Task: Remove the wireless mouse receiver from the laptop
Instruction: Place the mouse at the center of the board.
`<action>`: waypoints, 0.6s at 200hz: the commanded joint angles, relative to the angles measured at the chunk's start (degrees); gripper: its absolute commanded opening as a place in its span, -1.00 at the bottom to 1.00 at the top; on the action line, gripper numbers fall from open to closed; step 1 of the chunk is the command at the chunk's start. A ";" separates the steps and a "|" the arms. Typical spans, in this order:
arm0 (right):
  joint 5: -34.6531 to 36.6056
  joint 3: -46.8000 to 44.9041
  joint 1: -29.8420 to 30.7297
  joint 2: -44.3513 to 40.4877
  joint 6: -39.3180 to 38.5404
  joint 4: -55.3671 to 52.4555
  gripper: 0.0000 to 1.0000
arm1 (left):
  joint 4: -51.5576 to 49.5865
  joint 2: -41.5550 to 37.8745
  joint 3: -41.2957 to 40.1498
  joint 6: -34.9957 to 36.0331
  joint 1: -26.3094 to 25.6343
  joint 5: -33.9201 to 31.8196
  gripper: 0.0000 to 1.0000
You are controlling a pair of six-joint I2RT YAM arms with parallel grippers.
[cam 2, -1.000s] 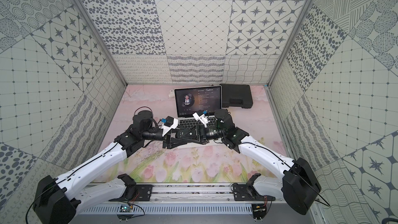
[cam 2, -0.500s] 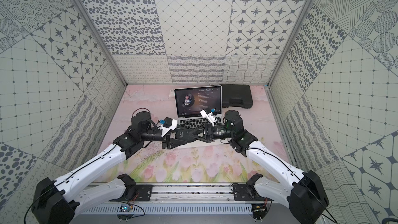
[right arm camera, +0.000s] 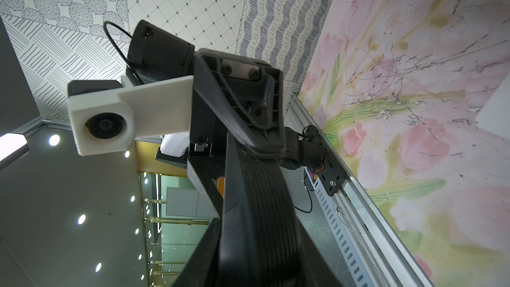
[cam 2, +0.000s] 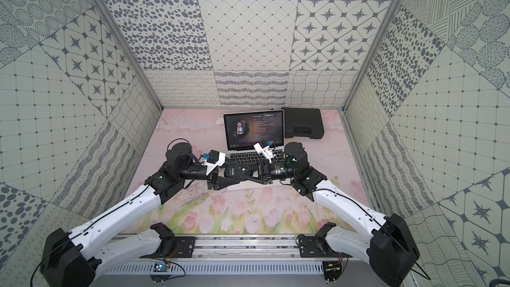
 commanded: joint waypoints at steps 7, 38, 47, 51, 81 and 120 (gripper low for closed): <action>5.26 3.43 -0.70 -2.36 -9.70 -7.42 -0.39 | -4.93 -0.33 2.76 -2.54 -0.18 0.13 0.97; 19.77 8.45 -6.57 -3.33 -22.62 -32.72 -0.44 | -12.99 -4.16 5.50 -9.14 -0.18 -8.73 0.98; 25.86 9.88 -7.93 -2.91 -26.26 -39.35 -0.47 | -14.30 -5.76 5.51 -12.46 -0.15 -12.98 0.98; 28.87 10.50 -8.38 -2.59 -27.61 -41.76 -0.48 | -14.75 -6.58 5.31 -14.32 -0.21 -15.65 0.97; 58.27 15.68 -9.09 1.22 -33.50 -56.74 -0.50 | -20.23 -10.35 4.50 -28.58 -0.07 -33.73 0.98; 84.42 20.65 -9.66 11.95 -35.70 -66.43 -0.49 | -25.50 -12.65 2.30 -37.00 -0.04 -44.56 0.98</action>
